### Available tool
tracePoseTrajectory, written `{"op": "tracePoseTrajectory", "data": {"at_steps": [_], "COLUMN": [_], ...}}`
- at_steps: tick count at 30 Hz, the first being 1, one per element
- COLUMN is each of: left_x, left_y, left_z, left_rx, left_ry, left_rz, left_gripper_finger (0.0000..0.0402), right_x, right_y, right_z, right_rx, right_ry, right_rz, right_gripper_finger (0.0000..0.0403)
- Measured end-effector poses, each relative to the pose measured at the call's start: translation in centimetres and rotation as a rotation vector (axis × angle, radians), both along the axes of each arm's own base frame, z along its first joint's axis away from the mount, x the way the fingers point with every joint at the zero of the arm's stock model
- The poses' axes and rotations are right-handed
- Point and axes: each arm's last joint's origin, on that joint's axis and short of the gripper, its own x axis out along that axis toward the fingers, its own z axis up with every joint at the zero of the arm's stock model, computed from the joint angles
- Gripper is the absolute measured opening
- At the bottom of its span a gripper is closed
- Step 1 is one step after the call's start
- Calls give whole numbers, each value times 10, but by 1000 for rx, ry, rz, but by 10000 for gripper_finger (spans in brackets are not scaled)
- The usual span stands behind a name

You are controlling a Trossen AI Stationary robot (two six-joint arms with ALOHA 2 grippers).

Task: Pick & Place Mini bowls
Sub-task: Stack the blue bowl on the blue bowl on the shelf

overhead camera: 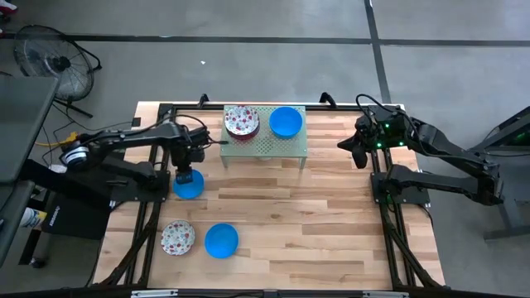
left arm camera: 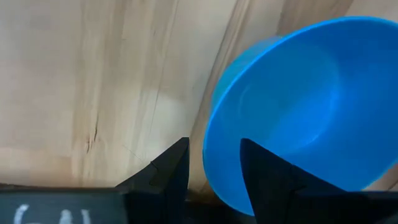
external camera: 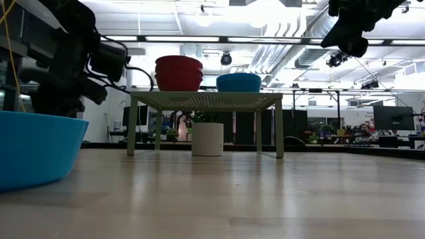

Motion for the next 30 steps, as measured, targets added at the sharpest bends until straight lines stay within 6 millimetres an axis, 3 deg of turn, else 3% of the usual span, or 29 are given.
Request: {"op": "tracePoseTrajectory", "data": {"at_steps": [10,14,19,30], "left_x": [10,12,12,12], "left_y": [6,7,7,5], "left_z": [-12,-13,-13,-12], "left_rx": [0,3,14,-28], "left_ry": [8,9,16,-9], "left_rz": [2,3,14,37], "left_gripper_finger": [133,95,13,2], "right_x": [0,0,0,0], "right_y": [0,0,0,2], "right_z": [0,0,0,0], "right_rx": [3,3,2,58], "right_ry": [0,0,0,-19], "right_rz": [-2,-2,-1,27], "right_gripper_finger": [0,0,0,0]}}
